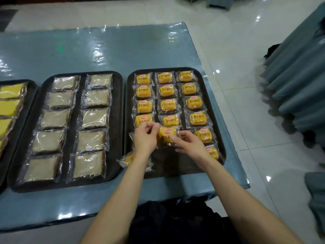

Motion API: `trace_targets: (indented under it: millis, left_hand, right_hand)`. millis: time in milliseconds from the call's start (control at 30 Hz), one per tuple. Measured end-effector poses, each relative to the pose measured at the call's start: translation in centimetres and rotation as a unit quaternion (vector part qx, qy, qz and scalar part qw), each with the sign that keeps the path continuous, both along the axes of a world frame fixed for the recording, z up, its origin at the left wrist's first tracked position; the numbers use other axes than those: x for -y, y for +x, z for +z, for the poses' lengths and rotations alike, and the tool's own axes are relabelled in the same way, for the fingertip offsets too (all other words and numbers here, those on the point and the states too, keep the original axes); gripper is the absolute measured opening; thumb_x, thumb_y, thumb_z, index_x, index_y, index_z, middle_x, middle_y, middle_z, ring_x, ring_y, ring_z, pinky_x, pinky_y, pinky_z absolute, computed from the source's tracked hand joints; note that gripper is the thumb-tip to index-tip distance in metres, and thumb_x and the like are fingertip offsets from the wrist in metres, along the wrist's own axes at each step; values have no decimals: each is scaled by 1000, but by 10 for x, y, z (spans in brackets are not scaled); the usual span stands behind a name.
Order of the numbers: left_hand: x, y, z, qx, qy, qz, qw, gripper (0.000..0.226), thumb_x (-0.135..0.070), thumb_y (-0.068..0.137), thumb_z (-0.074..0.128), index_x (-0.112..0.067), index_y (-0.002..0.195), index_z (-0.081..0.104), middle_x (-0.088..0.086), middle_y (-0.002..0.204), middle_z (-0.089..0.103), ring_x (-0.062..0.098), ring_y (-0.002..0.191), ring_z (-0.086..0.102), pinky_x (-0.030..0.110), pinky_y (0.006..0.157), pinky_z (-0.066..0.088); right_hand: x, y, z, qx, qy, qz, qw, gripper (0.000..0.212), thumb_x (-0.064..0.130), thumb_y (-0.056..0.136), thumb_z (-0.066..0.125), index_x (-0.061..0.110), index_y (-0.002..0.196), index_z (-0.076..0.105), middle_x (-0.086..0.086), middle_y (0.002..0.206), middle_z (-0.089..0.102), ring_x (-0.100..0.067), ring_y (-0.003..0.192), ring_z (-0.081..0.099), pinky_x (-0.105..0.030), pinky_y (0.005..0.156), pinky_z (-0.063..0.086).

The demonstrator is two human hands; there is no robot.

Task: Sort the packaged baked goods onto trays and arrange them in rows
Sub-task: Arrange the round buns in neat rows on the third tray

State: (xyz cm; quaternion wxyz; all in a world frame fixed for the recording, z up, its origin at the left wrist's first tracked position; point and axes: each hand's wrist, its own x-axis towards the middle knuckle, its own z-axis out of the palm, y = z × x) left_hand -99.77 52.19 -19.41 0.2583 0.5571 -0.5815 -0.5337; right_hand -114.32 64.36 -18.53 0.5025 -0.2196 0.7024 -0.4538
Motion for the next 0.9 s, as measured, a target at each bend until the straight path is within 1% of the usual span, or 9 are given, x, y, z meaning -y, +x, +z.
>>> trace_targets:
  millis: [67, 100, 167, 267, 367, 533, 667, 800, 900]
  left_hand:
    - [-3, -5, 0, 12, -20, -47, 999, 8, -33, 105, 71, -26, 106, 73, -9, 104, 78, 9, 101, 74, 43, 91, 65]
    - [-5, -6, -1, 8, -22, -64, 998, 7, -31, 105, 72, -25, 106, 73, -9, 103, 79, 7, 101, 74, 40, 92, 64]
    - [-11, -7, -5, 11, -31, -80, 996, 4, -29, 104, 73, -26, 106, 72, -10, 103, 80, 5, 101, 74, 39, 95, 62]
    - [-13, -7, -12, 28, -40, -73, 996, 4, -31, 103, 75, -27, 102, 72, -11, 98, 80, 4, 98, 75, 42, 94, 63]
    - [-12, -5, -12, 33, -36, -52, 997, 7, -32, 101, 77, -26, 101, 73, -11, 96, 80, 4, 95, 75, 43, 91, 65]
    - [-13, 4, -17, -34, 64, 29, 997, 20, -36, 91, 89, -24, 101, 76, -8, 93, 83, 12, 93, 80, 51, 87, 68]
    - [-11, 10, -17, -50, 64, 59, 995, 22, -34, 89, 91, -23, 99, 76, -6, 96, 84, 14, 95, 81, 50, 87, 68]
    - [-4, 20, -13, -62, 156, -29, 985, 19, -28, 99, 81, -18, 114, 78, 5, 116, 81, 20, 107, 79, 44, 85, 69]
    - [-2, 26, -13, -86, 192, -51, 976, 20, -20, 102, 77, -9, 118, 78, 11, 114, 82, 24, 105, 81, 47, 85, 70]
  right_hand:
    - [3, -1, 1, 54, 3, -59, 997, 42, 51, 91, 83, 23, 121, 75, -2, 118, 79, -19, 109, 78, -43, 92, 67]
    - [5, -2, 0, 49, -3, -76, 996, 36, 49, 91, 84, 24, 117, 78, -1, 115, 80, -20, 108, 79, -41, 90, 67]
    - [8, -2, -3, 11, -19, -73, 997, 19, 34, 94, 85, 22, 109, 83, 0, 107, 82, -21, 105, 79, -37, 88, 67]
    - [10, -2, -9, -25, -21, -71, 997, 9, 21, 95, 85, 16, 102, 86, -3, 99, 84, -24, 102, 80, -46, 96, 65]
    - [14, -2, -8, -24, -11, -61, 998, 8, 21, 95, 84, 16, 101, 86, -2, 98, 84, -20, 99, 80, -45, 95, 66]
    - [18, -5, -6, -50, 1, -33, 998, 6, 27, 94, 85, 23, 98, 87, 4, 98, 84, -17, 99, 80, -40, 92, 65]
    - [16, -5, -3, -2, 25, -24, 999, 22, 34, 91, 88, 18, 105, 84, -1, 99, 84, -17, 86, 79, -29, 70, 61]
    - [13, -5, -7, -13, 21, -44, 999, 18, 34, 94, 85, 20, 105, 83, 0, 101, 83, -20, 95, 80, -29, 69, 62]
    - [14, -6, -8, 11, 12, -46, 999, 24, 32, 93, 86, 18, 112, 80, -1, 107, 83, -20, 101, 81, -33, 78, 65]
